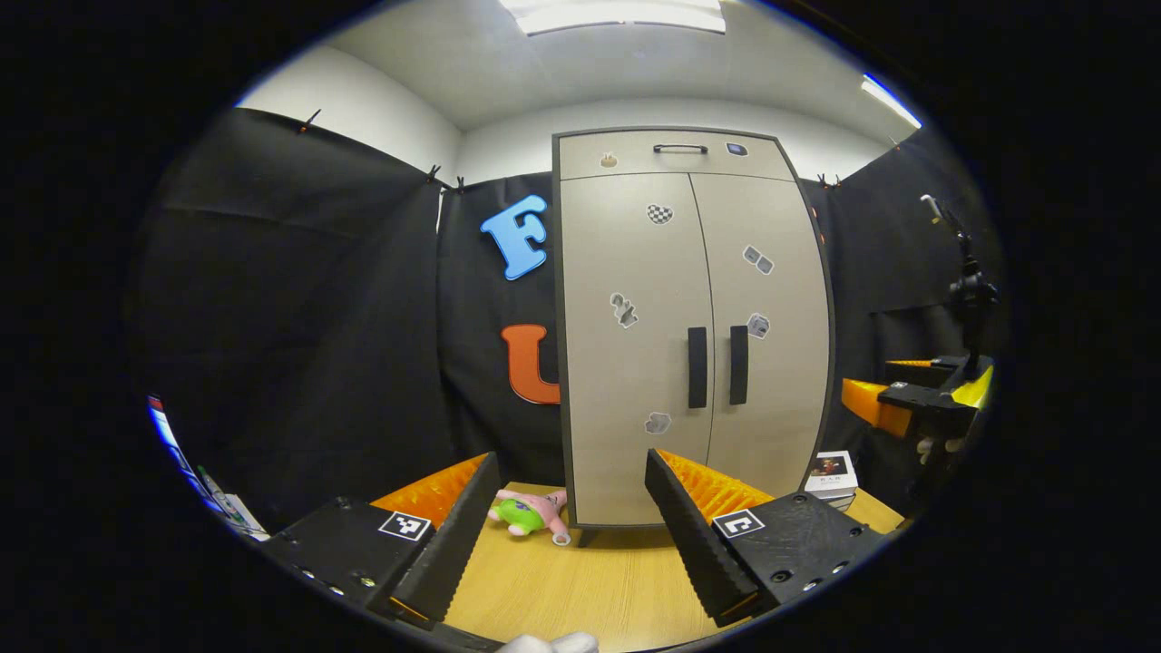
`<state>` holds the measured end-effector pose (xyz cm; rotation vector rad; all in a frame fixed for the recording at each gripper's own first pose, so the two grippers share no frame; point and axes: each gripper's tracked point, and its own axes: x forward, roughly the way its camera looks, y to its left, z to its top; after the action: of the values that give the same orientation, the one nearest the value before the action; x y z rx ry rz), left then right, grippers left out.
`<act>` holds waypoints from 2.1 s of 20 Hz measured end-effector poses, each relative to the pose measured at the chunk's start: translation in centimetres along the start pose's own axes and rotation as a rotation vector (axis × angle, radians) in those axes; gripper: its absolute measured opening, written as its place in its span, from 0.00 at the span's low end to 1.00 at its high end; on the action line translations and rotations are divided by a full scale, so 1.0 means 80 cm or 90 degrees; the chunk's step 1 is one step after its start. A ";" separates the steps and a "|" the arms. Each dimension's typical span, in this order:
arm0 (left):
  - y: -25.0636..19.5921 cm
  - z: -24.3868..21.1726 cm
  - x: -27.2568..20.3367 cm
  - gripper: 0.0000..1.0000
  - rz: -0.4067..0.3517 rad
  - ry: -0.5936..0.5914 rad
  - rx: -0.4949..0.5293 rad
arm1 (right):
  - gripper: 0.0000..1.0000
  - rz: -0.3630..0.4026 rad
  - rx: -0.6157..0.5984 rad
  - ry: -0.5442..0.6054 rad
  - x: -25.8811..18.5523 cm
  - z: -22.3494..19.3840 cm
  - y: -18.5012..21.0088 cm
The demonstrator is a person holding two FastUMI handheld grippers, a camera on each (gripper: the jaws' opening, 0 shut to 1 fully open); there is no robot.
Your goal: Open the right door of the double-door shoe cabinet with the right hand, and open the left door with the left hand.
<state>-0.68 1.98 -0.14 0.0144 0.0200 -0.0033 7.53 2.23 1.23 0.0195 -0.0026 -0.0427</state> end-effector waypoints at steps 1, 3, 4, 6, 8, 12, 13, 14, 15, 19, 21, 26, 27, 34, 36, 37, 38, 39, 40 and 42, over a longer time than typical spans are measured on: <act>0.001 0.001 0.000 0.97 0.003 0.002 0.000 | 1.00 0.006 0.005 -0.009 0.018 0.006 0.008; 0.001 0.000 -0.001 0.97 0.008 0.005 0.001 | 1.00 0.005 0.004 -0.009 0.050 0.013 0.021; 0.002 0.000 -0.002 0.97 0.010 0.007 0.002 | 1.00 0.004 0.004 -0.011 0.066 0.017 0.027; 0.002 0.002 -0.004 0.97 0.014 0.009 0.003 | 1.00 0.006 0.004 -0.009 0.100 0.023 0.042; 0.002 0.000 -0.006 0.97 0.018 0.013 0.000 | 1.00 0.005 0.004 -0.007 0.130 0.028 0.053; 0.004 0.001 -0.009 0.97 0.030 0.013 0.005 | 1.00 0.007 0.001 -0.001 0.188 0.034 0.079; 0.003 0.000 -0.012 0.96 0.032 0.016 0.006 | 1.00 0.000 0.000 -0.001 0.199 0.036 0.081; 0.002 -0.003 -0.015 0.97 0.033 0.020 0.005 | 1.00 0.000 0.003 0.010 0.210 0.034 0.085; 0.002 -0.003 -0.019 0.97 0.035 0.022 0.004 | 0.99 0.001 0.008 0.016 0.219 0.032 0.089; 0.008 -0.005 -0.029 0.97 0.049 0.025 0.005 | 0.93 -0.013 0.008 0.035 0.248 0.024 0.092; 0.010 -0.004 -0.031 0.97 0.053 0.024 0.007 | 0.87 -0.019 0.009 0.047 0.257 0.019 0.090; 0.021 -0.007 -0.033 0.97 0.073 0.023 0.007 | 0.59 -0.022 0.036 0.062 0.273 0.013 0.092; 0.023 -0.005 -0.033 0.97 0.074 0.022 0.004 | 0.55 -0.035 0.036 0.057 0.274 0.015 0.089; 0.026 -0.001 -0.044 0.97 0.072 0.015 0.003 | 0.31 -0.018 0.032 0.067 0.271 0.011 0.086; 0.026 -0.002 -0.045 0.97 0.066 0.013 -0.001 | 0.28 -0.001 0.029 0.070 0.264 0.014 0.086; 0.026 -0.003 -0.047 0.97 0.062 0.013 -0.005 | 0.27 0.005 0.024 0.072 0.260 0.011 0.085; 0.024 -0.004 -0.049 0.97 0.058 0.014 -0.008 | 0.25 0.010 0.017 0.073 0.253 0.012 0.084; 0.024 -0.003 -0.052 0.97 0.056 0.012 -0.010 | 0.24 0.012 0.013 0.073 0.247 0.009 0.083; 0.023 -0.003 -0.053 0.97 0.053 0.012 -0.011 | 0.23 0.016 0.010 0.072 0.240 0.008 0.081; 0.023 -0.004 -0.057 0.97 0.049 0.010 -0.011 | 0.23 0.024 0.011 0.071 0.225 0.008 0.079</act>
<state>-5.22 3.87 -0.34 -0.0027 0.0347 0.0740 25.75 7.75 2.01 0.0392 0.1078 -0.0044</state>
